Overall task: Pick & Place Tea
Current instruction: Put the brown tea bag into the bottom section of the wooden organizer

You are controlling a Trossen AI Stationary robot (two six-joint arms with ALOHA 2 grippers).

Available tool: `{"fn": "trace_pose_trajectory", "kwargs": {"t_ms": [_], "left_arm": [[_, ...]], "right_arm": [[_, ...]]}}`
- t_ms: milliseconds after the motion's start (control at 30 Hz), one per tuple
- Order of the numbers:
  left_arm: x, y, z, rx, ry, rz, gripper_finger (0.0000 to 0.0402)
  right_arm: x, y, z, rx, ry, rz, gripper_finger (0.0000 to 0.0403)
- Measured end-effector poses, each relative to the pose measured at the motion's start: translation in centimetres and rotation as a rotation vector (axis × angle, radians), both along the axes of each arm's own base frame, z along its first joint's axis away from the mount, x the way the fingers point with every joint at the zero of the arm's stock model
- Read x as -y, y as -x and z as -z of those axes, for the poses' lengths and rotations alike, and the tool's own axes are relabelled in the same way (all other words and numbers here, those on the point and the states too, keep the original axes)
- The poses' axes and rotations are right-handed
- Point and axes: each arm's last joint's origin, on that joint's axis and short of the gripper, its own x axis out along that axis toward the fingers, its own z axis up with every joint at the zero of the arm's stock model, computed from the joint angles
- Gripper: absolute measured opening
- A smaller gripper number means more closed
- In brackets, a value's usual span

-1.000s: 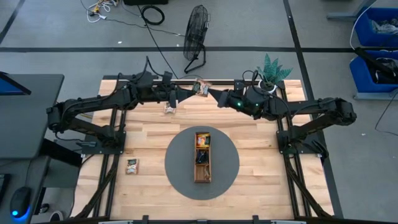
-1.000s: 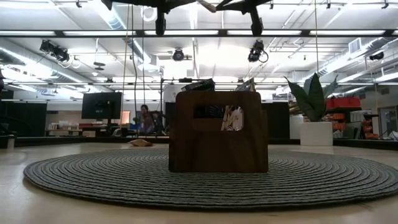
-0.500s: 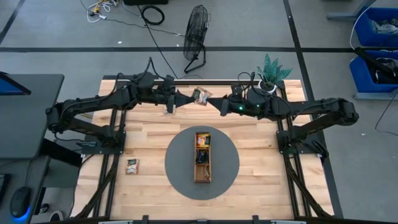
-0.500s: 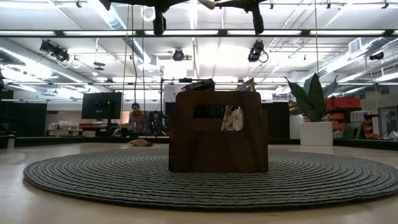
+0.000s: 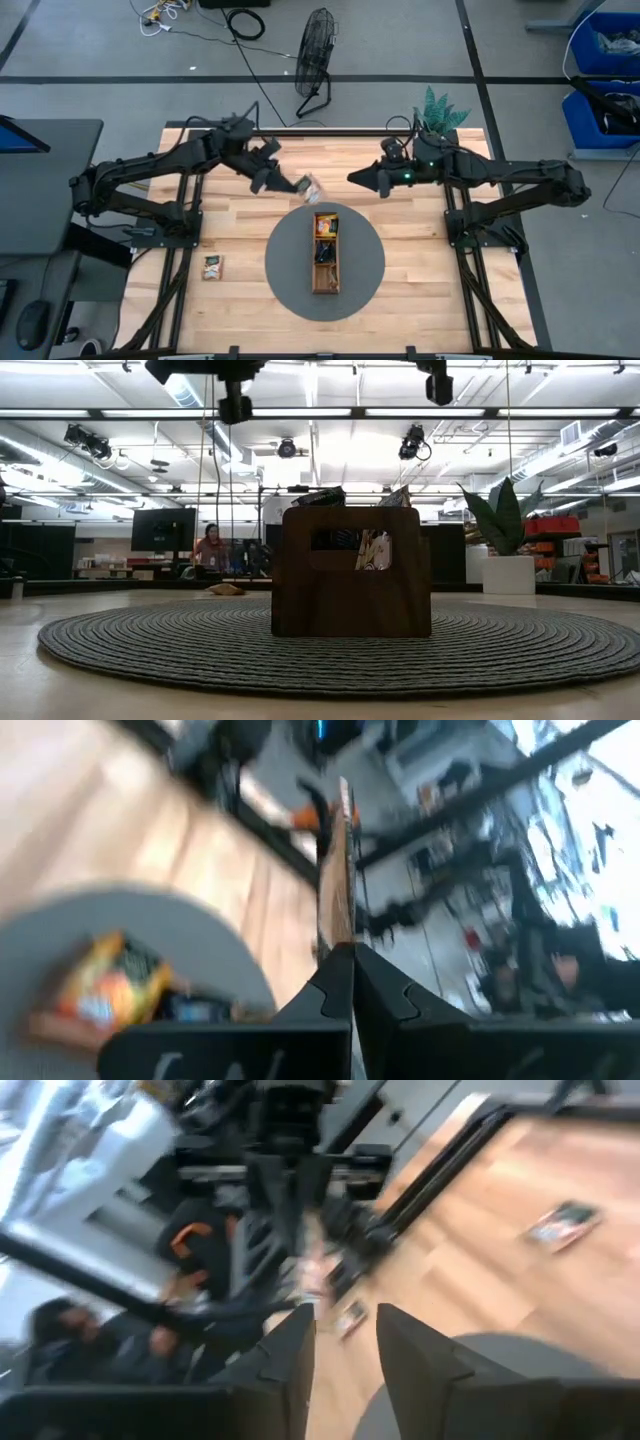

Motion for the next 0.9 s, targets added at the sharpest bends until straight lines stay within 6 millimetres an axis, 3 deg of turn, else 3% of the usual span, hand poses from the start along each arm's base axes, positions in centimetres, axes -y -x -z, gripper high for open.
{"fn": "trace_pose_trajectory", "kwargs": {"t_ms": [333, 700, 900], "left_arm": [[1.1, 0.6, 1.3, -0.103, 0.041, 0.193, 0.0001], [2.8, 0.3, 1.3, -0.090, 0.065, 0.337, 0.0001], [4.0, 0.2, 1.3, -0.082, 0.076, 0.421, 0.0001]], "right_arm": [[0.6, -0.7, 0.3, 0.016, -0.165, -0.235, 0.0121], [0.8, -4.1, 1.3, 0.091, -0.287, -0.361, 0.0121], [1.0, -7.0, -0.2, 0.033, -0.254, -0.464, 0.0121]]}}
